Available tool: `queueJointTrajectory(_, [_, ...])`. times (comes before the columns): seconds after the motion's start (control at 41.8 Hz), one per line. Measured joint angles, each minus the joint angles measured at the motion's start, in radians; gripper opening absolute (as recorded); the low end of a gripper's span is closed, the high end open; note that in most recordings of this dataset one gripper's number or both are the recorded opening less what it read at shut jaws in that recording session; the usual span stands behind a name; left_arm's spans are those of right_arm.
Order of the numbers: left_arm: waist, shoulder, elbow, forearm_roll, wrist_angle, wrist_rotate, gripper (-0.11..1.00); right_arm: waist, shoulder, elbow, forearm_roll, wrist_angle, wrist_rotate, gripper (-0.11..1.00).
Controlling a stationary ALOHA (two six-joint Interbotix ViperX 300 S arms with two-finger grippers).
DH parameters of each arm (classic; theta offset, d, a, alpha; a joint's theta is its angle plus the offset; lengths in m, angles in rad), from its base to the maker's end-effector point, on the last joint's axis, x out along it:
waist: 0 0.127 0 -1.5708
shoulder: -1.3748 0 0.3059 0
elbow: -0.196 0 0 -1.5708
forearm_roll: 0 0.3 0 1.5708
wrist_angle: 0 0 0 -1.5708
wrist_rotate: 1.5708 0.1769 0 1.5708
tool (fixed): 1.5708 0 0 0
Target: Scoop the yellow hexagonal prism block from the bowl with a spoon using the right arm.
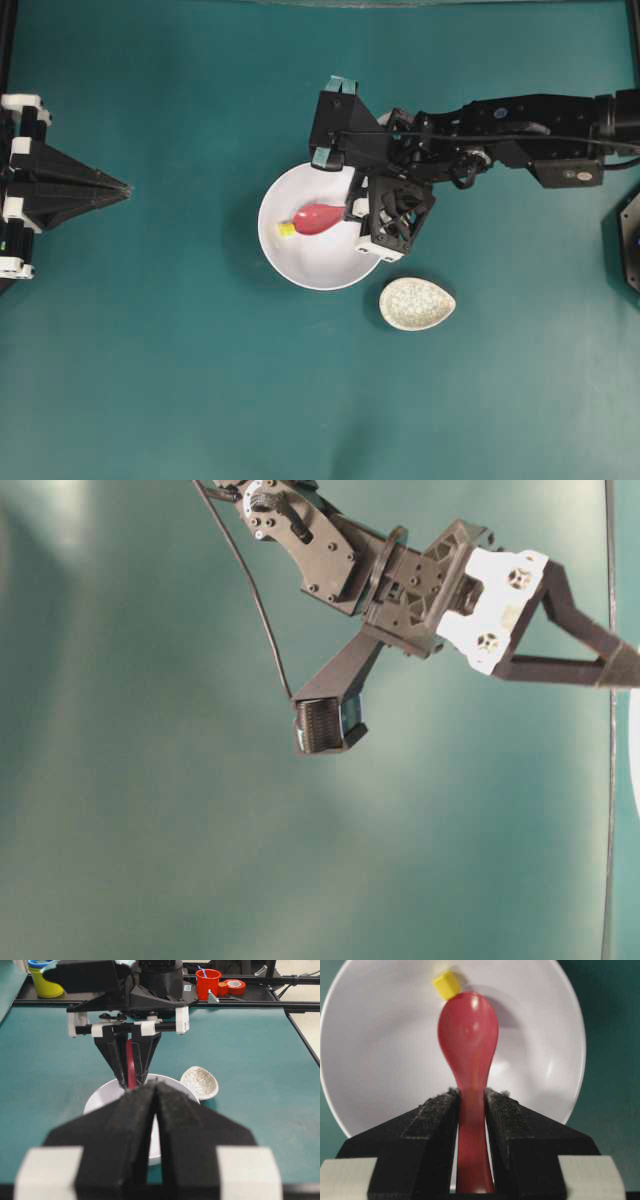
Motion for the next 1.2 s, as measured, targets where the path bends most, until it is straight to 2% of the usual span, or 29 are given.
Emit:
queueJointTrajectory(0.215, [0.0,0.0,0.0,-0.002,0.0,-0.002,0.0,-0.002,0.0,-0.02,0.008,-0.034,0.002,0.24])
queueJointTrajectory(0.383, [0.0,-0.002,0.0,0.0,0.0,-0.002,0.0,0.0,-0.002,-0.034,0.014,0.002,0.002,0.24])
queueJointTrajectory(0.527, [0.0,0.0,0.0,-0.002,0.0,-0.002,0.0,-0.002,-0.026,-0.035,0.014,0.063,0.017,0.24])
queueJointTrajectory(0.694, [0.0,0.0,0.002,0.0,-0.002,-0.002,0.0,-0.002,-0.067,-0.035,0.014,0.133,0.069,0.24])
queueJointTrajectory(0.838, [0.0,0.0,0.0,0.0,0.0,-0.002,0.0,-0.002,-0.089,-0.044,0.014,0.253,0.117,0.24])
queueJointTrajectory(1.006, [0.0,0.0,0.002,-0.002,0.0,-0.002,0.0,-0.002,-0.086,-0.078,0.003,0.402,0.156,0.24])
queueJointTrajectory(1.197, [0.0,0.0,0.0,-0.002,0.0,-0.002,0.0,-0.002,-0.046,-0.138,-0.017,0.485,0.17,0.24])
